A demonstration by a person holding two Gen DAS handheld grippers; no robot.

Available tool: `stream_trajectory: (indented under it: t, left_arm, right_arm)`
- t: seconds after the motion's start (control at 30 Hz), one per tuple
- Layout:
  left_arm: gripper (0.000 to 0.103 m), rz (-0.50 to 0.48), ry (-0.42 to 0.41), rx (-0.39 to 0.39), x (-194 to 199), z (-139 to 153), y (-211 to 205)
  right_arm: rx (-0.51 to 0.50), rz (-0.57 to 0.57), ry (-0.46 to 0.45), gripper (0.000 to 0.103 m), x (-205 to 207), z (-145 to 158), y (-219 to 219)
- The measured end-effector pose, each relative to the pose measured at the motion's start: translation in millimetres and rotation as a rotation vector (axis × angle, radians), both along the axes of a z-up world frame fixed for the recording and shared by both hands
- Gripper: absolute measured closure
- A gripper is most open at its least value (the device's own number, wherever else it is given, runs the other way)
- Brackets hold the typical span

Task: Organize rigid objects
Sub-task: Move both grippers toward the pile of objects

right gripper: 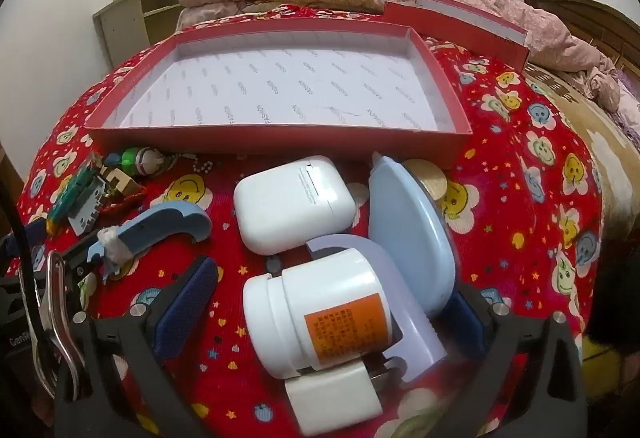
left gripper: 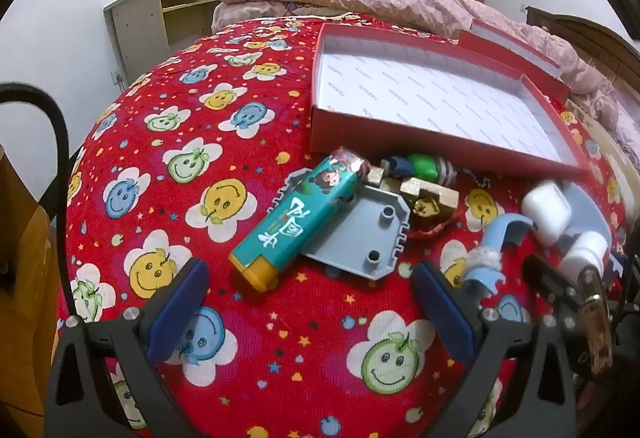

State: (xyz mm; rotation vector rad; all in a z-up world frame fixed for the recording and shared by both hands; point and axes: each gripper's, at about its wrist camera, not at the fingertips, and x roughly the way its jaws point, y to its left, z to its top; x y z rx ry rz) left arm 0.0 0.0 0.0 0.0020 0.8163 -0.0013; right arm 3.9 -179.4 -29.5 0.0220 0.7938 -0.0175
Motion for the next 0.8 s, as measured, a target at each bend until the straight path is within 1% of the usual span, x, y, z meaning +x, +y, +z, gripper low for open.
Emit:
stream_trajectory:
  t: [0.8]
  left_arm:
    - [0.000, 0.000, -0.006, -0.006, 1.3, 2.2, 0.8]
  right_arm:
    - [0.000, 0.001, -0.005, 0.000, 0.3, -0.5, -0.3]
